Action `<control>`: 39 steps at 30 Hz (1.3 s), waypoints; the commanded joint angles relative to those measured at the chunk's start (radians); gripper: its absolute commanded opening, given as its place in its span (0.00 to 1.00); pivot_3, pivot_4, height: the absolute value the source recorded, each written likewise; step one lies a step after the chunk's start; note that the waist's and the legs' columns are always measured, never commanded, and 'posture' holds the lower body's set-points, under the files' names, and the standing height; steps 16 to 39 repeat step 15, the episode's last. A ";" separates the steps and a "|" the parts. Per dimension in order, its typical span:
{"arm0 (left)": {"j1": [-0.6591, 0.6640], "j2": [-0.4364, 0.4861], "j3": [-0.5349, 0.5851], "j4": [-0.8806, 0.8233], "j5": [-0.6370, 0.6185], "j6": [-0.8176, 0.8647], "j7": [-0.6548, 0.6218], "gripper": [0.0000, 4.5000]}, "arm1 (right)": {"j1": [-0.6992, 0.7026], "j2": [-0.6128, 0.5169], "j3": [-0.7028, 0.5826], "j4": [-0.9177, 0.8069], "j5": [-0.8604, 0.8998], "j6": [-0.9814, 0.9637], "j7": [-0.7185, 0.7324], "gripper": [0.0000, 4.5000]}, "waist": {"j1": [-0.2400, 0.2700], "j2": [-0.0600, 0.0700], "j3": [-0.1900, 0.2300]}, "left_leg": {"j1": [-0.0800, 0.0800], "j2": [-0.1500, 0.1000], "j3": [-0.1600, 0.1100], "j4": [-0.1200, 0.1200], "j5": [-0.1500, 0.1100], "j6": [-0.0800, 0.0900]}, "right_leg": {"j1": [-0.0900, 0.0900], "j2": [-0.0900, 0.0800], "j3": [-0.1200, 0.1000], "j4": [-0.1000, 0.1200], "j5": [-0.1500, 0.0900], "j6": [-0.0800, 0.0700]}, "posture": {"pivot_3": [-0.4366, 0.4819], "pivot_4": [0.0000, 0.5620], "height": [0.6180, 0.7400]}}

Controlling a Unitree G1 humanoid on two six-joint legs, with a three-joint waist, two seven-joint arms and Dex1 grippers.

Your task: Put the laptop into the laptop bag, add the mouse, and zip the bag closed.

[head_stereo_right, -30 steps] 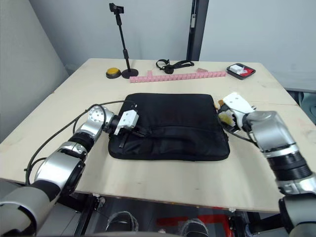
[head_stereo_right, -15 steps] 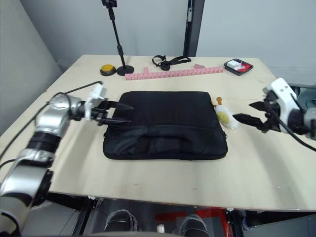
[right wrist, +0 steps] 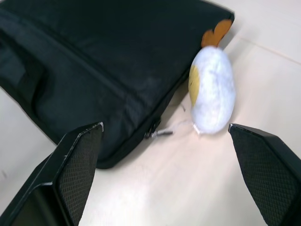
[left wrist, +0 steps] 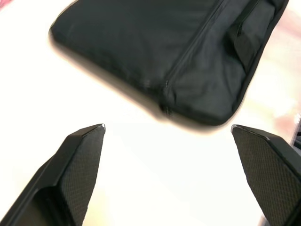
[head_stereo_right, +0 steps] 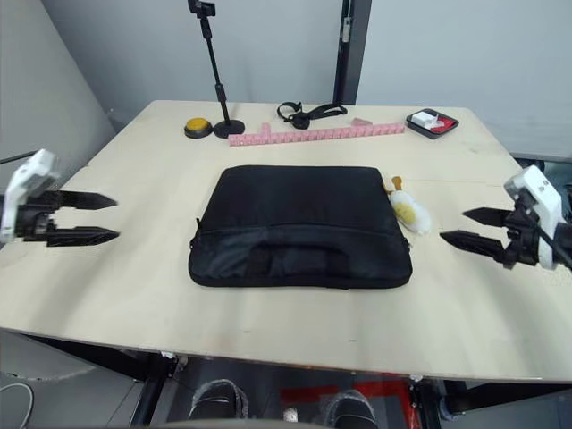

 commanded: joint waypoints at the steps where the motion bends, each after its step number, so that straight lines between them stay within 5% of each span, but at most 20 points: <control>1: 0.029 0.030 0.098 -0.033 -0.052 0.046 0.017 1.00 | 0.022 -0.032 -0.030 0.003 0.001 -0.056 0.025 1.00 | 0.000 0.000 0.000 | 0.000 0.000 0.000 0.000 0.000 0.000 | 0.000 0.000 0.000 0.000 0.000 0.000 | 0.48 0.27 0.99; 8: 0.109 0.030 0.161 -0.045 -0.070 0.071 0.044 1.00 | 0.028 -0.063 -0.035 0.060 -0.002 -0.093 0.019 1.00 | -0.008 0.000 0.000 | 0.001 0.000 0.000 0.002 0.000 0.000 | 0.000 0.000 0.000 0.002 0.000 0.000 | 0.48 0.27 0.99; 39: 0.097 0.021 0.111 -0.018 -0.055 0.040 0.072 1.00 | 0.035 -0.052 -0.019 0.056 0.003 -0.097 -0.005 1.00 | -0.008 -0.001 0.000 | 0.001 0.001 0.000 0.003 0.000 0.001 | 0.000 0.001 0.000 0.003 0.000 0.000 | 0.48 0.27 0.99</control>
